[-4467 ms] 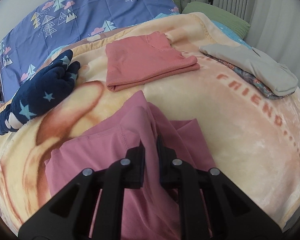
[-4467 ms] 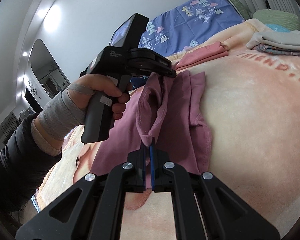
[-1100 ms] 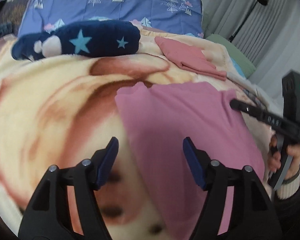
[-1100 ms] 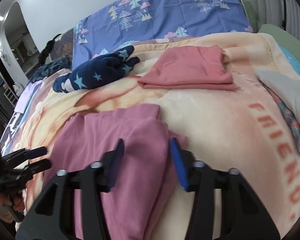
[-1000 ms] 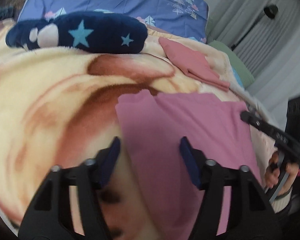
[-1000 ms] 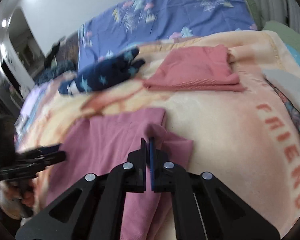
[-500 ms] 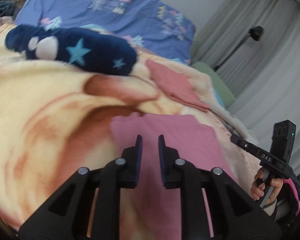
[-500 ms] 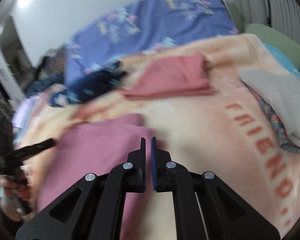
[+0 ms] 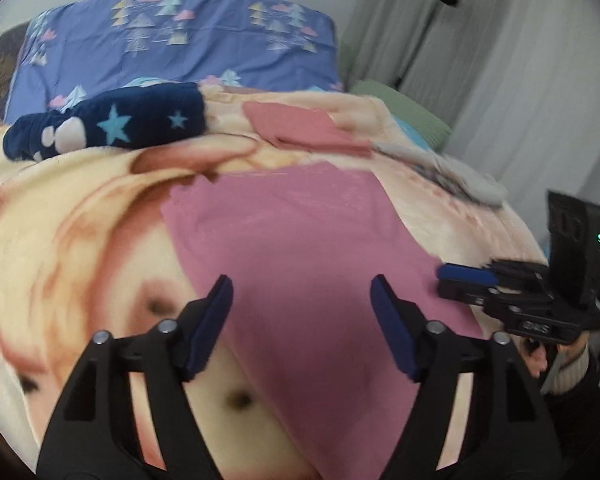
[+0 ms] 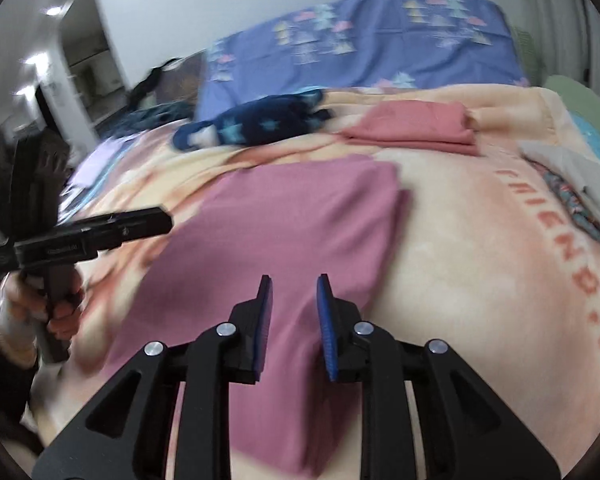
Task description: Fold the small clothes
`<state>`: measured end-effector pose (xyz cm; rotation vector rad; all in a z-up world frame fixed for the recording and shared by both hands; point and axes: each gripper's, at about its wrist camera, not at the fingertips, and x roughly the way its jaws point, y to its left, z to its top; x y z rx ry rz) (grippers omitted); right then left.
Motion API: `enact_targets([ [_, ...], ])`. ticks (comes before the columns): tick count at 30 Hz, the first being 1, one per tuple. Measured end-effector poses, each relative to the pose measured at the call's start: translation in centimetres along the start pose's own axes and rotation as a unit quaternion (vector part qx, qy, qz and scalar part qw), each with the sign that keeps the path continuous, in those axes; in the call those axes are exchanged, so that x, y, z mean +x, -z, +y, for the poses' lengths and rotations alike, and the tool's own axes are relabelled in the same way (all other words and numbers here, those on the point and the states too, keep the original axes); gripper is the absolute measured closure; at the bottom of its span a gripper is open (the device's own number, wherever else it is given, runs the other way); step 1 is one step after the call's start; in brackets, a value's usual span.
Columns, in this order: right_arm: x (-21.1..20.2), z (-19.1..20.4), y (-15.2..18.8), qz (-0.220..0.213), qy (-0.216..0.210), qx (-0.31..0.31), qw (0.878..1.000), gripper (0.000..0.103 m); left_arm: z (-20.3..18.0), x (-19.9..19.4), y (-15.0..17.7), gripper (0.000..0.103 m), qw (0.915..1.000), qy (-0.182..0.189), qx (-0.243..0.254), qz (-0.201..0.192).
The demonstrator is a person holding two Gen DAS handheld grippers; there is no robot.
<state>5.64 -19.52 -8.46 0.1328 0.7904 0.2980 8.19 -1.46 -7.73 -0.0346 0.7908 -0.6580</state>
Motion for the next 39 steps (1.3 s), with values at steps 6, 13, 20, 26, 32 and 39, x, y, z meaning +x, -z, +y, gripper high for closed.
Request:
enact_targets([
  [6,1.1,0.4,3.1,0.050,0.054,-0.001,0.997,0.075,-0.4,2.6,3.8,0.021,0.9960,-0.044,0.001,0.078],
  [13,-1.6,-1.7,0.6,0.011,0.061,0.054,0.997,0.057,0.0,0.7,1.9,0.021,0.9976,-0.048,-0.025,0.044],
  [20,0.6,-5.4,-1.0,0.044,0.030,0.144,0.988,0.053,-0.2,3.2,1.0,0.012,0.9967,-0.044,-0.020,0.065],
  [26,2.7,-6.2,-1.0,0.058,0.000,0.159,0.986,0.048,1.4,4.9,0.5,0.009,0.9960,-0.032,-0.040,0.073],
  [32,4.0,-6.5,-2.0,0.063,-0.025,0.139,0.988,0.048,3.0,6.2,-0.2,0.007,0.9951,-0.006,-0.063,0.076],
  [39,6.5,-6.9,-3.5,0.080,-0.056,0.129,0.987,0.048,3.8,7.6,-1.4,0.006,0.9938,0.009,-0.074,0.082],
])
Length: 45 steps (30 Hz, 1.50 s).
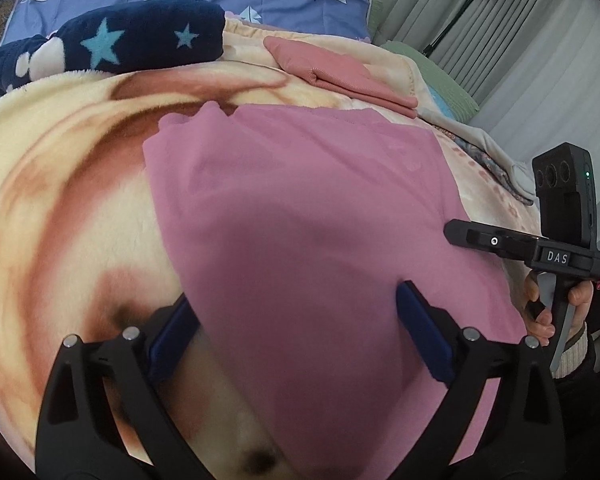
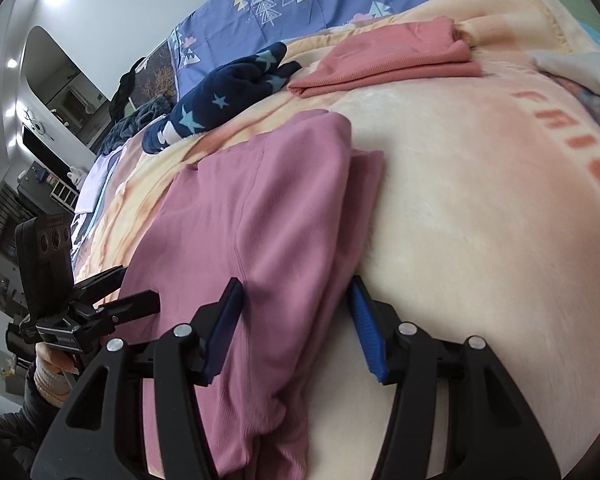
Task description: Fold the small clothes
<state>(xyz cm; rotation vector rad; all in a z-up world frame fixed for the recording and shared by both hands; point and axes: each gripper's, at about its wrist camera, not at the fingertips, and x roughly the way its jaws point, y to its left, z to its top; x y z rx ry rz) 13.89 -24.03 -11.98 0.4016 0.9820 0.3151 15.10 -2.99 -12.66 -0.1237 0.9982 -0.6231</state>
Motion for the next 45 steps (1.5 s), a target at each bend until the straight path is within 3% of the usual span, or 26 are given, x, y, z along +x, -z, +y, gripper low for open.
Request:
enact_targets([
  [4,0.8,-0.2,-0.7,0.007,-0.008,0.005,1.000,0.048,0.0,0.5,-0.5,0.006,1.0000,0.000,-0.001,0.002],
  [11,0.6,0.9,-0.6,-0.004,0.019,-0.019,1.000,0.050,0.0,0.6,-0.5,0.006,1.0000,-0.001,0.007,0.003],
  [13,0.8,0.9,-0.7,-0.004,0.017,-0.023,1.000,0.051,-0.2,0.6,-0.6,0.011,0.9999,-0.008,0.012,-0.001],
  [16,1.2,0.9,-1.0,-0.002,0.018,-0.031,0.999,0.053,-0.4,0.3,-0.6,0.033,0.9996,-0.018,0.016,-0.016],
  [18,1.5,1.1,-1.0,-0.002,0.019,-0.037,0.999,0.061,-0.6,0.1,-0.7,0.058,0.9993,-0.019,0.021,-0.023],
  [20,1.4,1.6,-1.0,-0.004,0.020,-0.049,0.999,0.070,-1.0,-0.4,-0.9,0.070,0.9989,-0.022,0.026,-0.033],
  [21,1.4,2.2,-1.0,-0.005,0.027,-0.061,0.998,0.079,-1.3,-0.8,-1.0,0.072,0.9985,-0.024,0.029,-0.040],
  [23,0.6,4.2,-0.5,-0.018,0.059,-0.103,0.993,0.084,-2.6,-1.8,-1.0,0.074,0.9964,-0.037,0.050,-0.058],
  [26,-1.6,6.8,0.4,-0.065,0.093,-0.154,0.982,0.086,-5.5,-4.2,-1.2,0.074,0.9890,-0.056,0.102,-0.092],
  [31,-6.8,8.7,0.3,-0.155,0.105,-0.177,0.966,0.086,-9.4,-7.6,-3.9,0.074,0.9750,-0.065,0.158,-0.143],
  [40,-14.1,7.7,-5.0,-0.255,0.133,-0.165,0.943,0.086,-16.4,-8.7,-12.6,0.073,0.9433,-0.098,0.249,-0.197],
  [45,-16.5,5.6,-10.2,-0.289,0.122,-0.137,0.940,0.086,-17.8,-6.6,-18.5,0.072,0.9334,-0.125,0.264,-0.209],
])
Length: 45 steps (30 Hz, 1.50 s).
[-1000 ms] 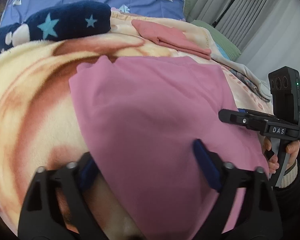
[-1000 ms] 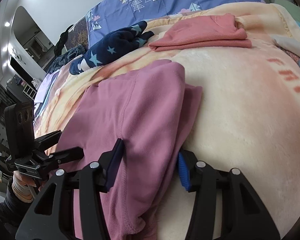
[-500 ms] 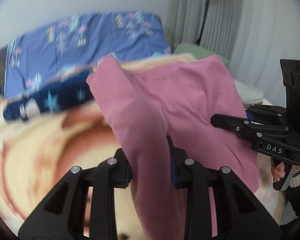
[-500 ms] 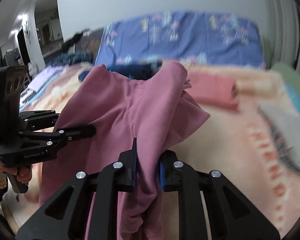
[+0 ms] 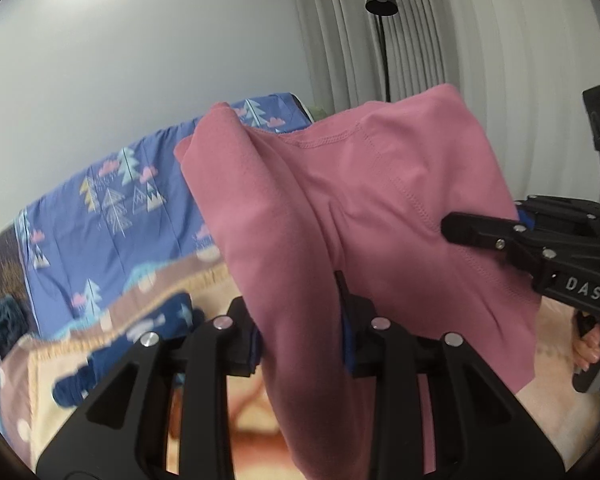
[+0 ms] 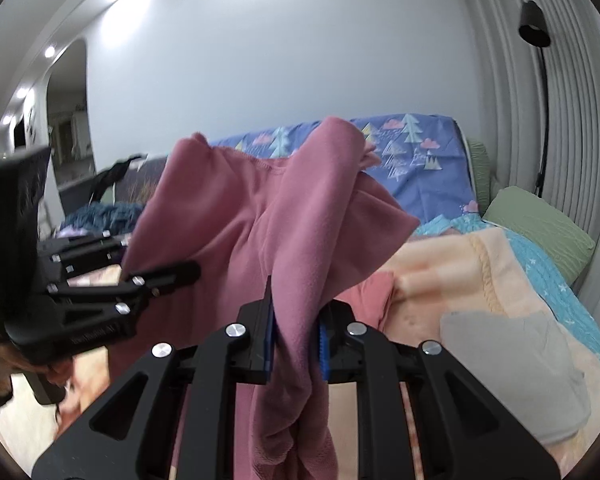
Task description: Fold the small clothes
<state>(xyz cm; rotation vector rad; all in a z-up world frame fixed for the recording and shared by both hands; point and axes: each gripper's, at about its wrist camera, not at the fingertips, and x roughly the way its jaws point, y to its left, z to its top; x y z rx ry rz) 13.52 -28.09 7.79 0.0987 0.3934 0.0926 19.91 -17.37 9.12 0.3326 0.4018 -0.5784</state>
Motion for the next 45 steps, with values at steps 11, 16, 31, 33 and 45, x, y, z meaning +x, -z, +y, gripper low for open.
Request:
enact_targets([
  [11,9.3,-5.0,-3.9,0.009,0.048,0.009,0.999,0.086,1.4,10.8,-3.7,0.073,0.9984,-0.050,0.021,0.018],
  [16,13.7,-7.0,-3.5,0.024,0.053,0.040,0.998,0.087,1.6,15.5,-3.2,0.072,0.9948,-0.084,0.049,0.029],
  [31,26.5,-12.6,8.1,0.245,0.154,0.115,0.950,0.054,2.3,23.5,8.5,0.012,0.9675,-0.128,0.141,0.166],
  [33,25.4,-12.6,9.4,0.230,0.158,0.129,0.952,0.041,2.1,23.1,10.0,0.012,0.9687,-0.122,0.132,0.171],
  [45,18.9,-9.7,10.1,0.163,0.181,0.095,0.965,0.028,2.0,16.0,10.3,0.003,0.9862,-0.085,0.007,0.142],
])
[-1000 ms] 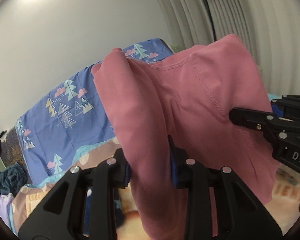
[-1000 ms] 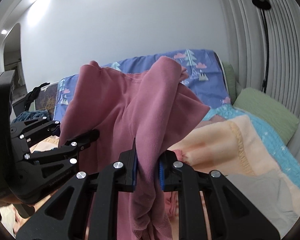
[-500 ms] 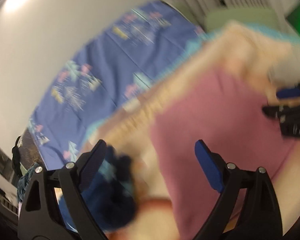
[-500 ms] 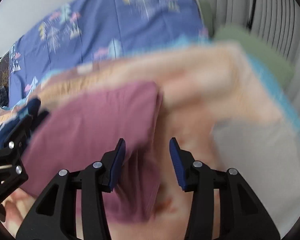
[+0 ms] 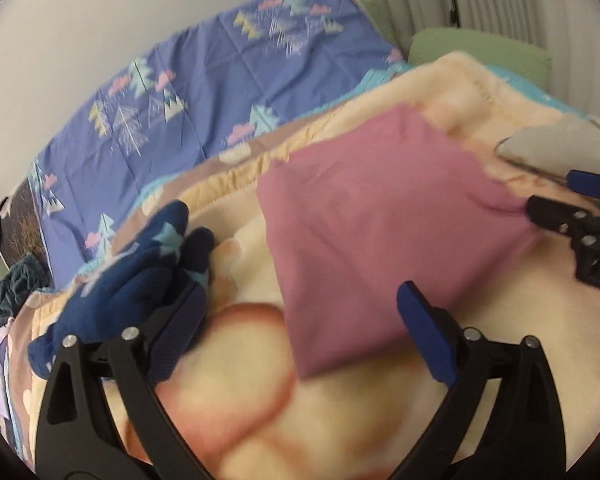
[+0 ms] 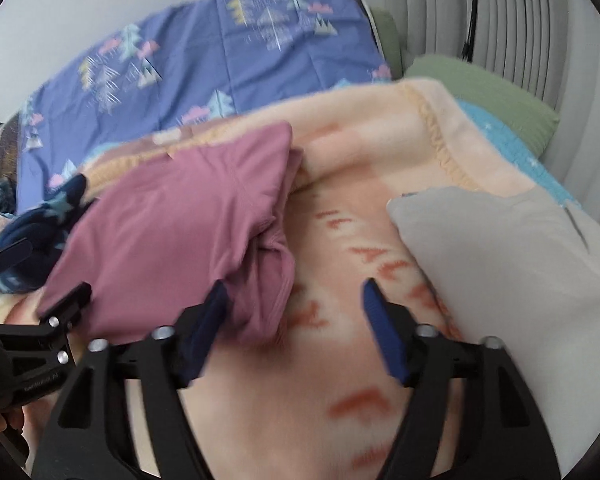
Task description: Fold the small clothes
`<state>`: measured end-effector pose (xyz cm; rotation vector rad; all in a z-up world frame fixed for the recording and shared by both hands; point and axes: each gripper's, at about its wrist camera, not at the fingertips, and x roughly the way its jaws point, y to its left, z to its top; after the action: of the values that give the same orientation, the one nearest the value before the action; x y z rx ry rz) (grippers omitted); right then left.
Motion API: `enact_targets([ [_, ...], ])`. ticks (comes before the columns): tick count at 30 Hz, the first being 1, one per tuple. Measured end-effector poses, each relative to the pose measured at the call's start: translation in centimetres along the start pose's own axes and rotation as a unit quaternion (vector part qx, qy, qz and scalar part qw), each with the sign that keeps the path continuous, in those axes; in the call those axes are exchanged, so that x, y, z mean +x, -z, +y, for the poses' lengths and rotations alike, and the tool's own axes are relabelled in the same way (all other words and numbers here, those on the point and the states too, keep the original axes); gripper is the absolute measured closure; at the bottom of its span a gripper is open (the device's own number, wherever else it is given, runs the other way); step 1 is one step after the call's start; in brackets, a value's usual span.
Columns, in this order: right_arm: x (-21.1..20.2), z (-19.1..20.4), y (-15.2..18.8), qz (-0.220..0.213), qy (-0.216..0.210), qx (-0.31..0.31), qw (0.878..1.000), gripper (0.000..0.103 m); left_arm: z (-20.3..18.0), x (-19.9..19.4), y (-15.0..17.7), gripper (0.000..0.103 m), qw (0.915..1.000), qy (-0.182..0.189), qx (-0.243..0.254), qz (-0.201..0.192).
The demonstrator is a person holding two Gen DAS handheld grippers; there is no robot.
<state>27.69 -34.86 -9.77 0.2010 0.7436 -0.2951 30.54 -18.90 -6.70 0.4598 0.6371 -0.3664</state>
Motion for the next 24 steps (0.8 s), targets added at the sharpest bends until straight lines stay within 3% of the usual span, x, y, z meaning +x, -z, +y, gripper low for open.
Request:
enact_targets([
  [5,-5.2,0.4,1.6,-0.043,0.001,-0.009,0.999,0.014,0.1,-6.4,0.4,0.002,0.9977,0.055,-0.015,-0.035],
  [8,-9.1,0.1,3.1,-0.063,-0.019,0.005,0.998,0.006,0.4,-10.0,1.3,0.002,0.9953,0.067,-0.030,-0.063],
  [11,-12.7,-0.3,4.6,-0.081,-0.027,0.020,0.996,0.004,1.2,-12.8,2.8,0.002,0.9932,0.076,-0.051,-0.071],
  [14,-16.7,-0.4,6.2,-0.110,-0.005,0.027,0.994,0.004,1.9,-15.2,4.2,0.002,0.9916,0.083,-0.061,-0.079],
  [17,-19.5,-0.4,7.4,-0.116,0.037,0.036,0.992,0.004,2.2,-17.3,5.2,0.002,0.9928,0.059,-0.057,-0.088],
  [20,-21.7,-0.2,8.1,-0.100,0.025,0.050,0.993,0.004,2.5,-19.9,6.0,0.002,0.9919,0.036,-0.069,-0.100],
  [24,-25.0,0.5,9.3,-0.114,0.016,0.044,0.992,0.001,3.2,-23.5,7.0,0.002,0.9872,0.026,-0.099,-0.122],
])
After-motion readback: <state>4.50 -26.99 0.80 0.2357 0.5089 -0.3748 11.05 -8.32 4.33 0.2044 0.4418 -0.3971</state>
